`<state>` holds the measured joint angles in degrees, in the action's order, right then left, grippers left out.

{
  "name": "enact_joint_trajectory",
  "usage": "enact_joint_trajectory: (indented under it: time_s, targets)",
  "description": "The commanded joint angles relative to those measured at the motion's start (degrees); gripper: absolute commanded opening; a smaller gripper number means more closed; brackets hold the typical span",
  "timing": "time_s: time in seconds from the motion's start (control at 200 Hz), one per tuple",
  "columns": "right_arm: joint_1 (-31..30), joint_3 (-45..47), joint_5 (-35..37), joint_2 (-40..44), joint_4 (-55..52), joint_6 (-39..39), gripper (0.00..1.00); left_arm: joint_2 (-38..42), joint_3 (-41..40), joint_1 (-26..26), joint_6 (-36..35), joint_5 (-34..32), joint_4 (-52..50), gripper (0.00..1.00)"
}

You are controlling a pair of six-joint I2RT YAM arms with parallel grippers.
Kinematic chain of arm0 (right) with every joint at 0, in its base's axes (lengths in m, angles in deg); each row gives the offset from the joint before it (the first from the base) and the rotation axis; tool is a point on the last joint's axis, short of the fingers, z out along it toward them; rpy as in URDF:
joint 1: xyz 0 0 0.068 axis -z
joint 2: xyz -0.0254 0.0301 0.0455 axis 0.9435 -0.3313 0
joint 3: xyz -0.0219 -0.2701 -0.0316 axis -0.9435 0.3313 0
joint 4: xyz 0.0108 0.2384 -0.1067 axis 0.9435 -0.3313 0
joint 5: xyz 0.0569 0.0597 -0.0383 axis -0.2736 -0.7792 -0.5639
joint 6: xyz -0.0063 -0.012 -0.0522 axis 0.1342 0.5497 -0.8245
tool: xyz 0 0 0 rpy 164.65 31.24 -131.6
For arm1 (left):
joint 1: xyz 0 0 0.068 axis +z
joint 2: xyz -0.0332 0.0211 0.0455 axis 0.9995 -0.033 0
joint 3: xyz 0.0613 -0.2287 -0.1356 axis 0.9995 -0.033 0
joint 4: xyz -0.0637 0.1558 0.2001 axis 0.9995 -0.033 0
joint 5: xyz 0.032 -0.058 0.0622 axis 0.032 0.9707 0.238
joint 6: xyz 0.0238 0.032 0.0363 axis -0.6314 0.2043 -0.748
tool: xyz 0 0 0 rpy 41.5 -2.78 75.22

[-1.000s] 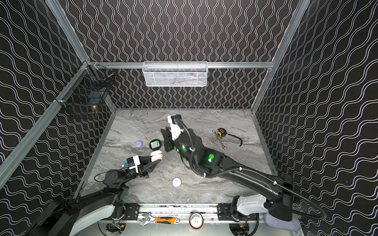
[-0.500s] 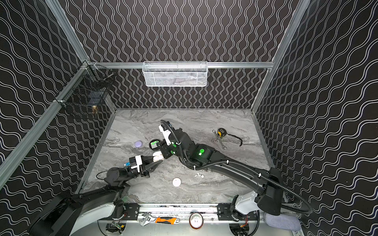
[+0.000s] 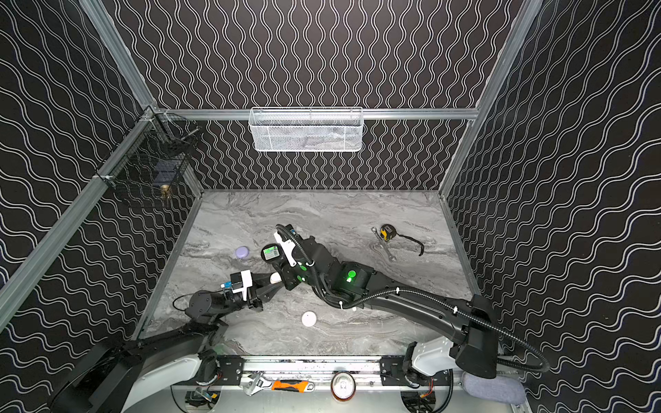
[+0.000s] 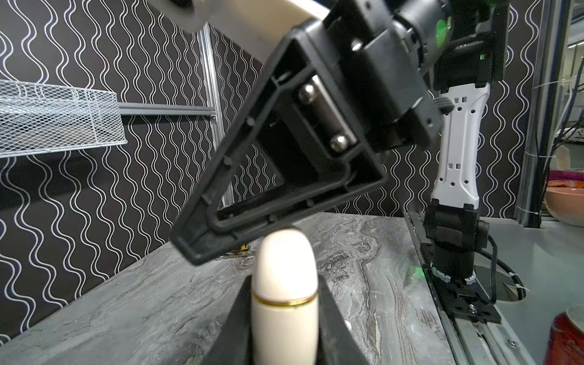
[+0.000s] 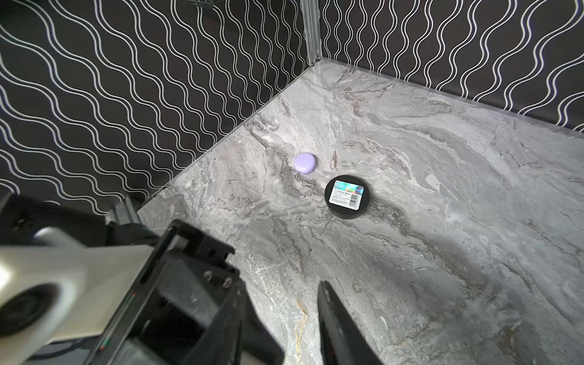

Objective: Insert wireless bluetooth earbuds into charging case
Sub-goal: Close the charging case, then place the charging case at the center of the table.

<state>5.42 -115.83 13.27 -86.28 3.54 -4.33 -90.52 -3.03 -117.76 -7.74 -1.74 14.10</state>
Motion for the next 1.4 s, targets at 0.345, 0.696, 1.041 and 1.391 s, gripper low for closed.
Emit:
enact_joint_trajectory:
  time_s: [0.345,0.696,1.041,1.391]
  targets:
    - [7.8,6.3,14.3,8.6,-3.5,11.6,0.39,-9.1,14.7,3.7,16.6,-18.7,-28.8,0.00]
    - [12.0,13.5,12.8,9.2,-0.5,14.2,0.43,-28.6,27.8,4.3,25.7,-11.9,-42.3,0.00]
    - [15.0,21.8,9.7,10.6,6.1,15.1,0.43,-39.8,32.3,2.1,36.3,-16.4,-42.7,0.00]
    - [17.1,26.9,11.6,15.9,7.2,15.9,0.44,-52.9,47.7,-4.2,36.6,-22.7,-49.1,0.00]
